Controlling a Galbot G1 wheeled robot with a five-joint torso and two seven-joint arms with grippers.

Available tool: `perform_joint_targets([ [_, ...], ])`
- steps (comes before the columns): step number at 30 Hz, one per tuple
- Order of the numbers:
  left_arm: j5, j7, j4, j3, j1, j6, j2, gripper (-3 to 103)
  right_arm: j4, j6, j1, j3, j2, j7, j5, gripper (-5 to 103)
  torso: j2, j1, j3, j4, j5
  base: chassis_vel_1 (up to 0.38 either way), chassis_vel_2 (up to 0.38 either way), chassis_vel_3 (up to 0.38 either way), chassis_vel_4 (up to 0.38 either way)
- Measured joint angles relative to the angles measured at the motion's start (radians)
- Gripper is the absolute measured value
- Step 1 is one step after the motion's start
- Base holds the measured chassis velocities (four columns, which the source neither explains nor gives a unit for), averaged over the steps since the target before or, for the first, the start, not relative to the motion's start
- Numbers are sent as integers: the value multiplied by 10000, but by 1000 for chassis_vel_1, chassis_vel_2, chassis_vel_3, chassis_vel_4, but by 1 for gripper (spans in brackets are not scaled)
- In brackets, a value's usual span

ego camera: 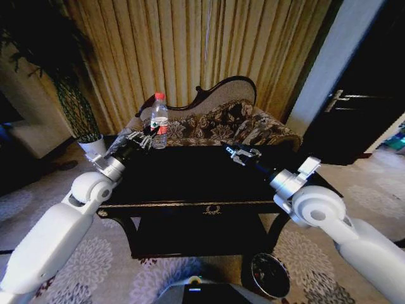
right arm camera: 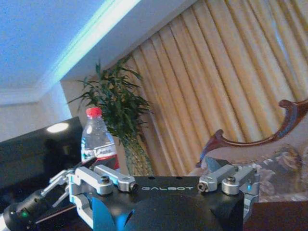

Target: Move to the front of the table and place the trash on the table into the trash bin.

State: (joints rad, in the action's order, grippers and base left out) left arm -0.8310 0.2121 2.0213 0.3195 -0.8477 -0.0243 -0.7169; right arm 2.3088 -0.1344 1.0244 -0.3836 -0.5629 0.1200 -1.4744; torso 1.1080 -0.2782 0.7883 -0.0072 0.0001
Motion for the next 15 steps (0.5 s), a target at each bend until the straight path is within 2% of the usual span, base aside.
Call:
perform_joint_targets([
  [8,-253,413,-45,-1511,993,5,626,19,-525,-47,-753,343,3,-608,-453,100,-2,0,0,1,0,0,0,0,0],
  [9,-253,413,-45,-1511,993,5,626,19,-525,-47,-753,343,3,-608,-453,100,-2,0,0,1,0,0,0,0,0],
  [11,-446,435,-120,-2089,1569,8,649,19,-539,-80,-799,342,35,-777,-548,100,-1,0,0,-1,-2,0,0,0,0],
  [15,-537,389,-200,-2413,2002,11,589,19,-528,-118,-807,316,37,-848,-555,100,-1,0,0,-1,1,0,0,0,0],
])
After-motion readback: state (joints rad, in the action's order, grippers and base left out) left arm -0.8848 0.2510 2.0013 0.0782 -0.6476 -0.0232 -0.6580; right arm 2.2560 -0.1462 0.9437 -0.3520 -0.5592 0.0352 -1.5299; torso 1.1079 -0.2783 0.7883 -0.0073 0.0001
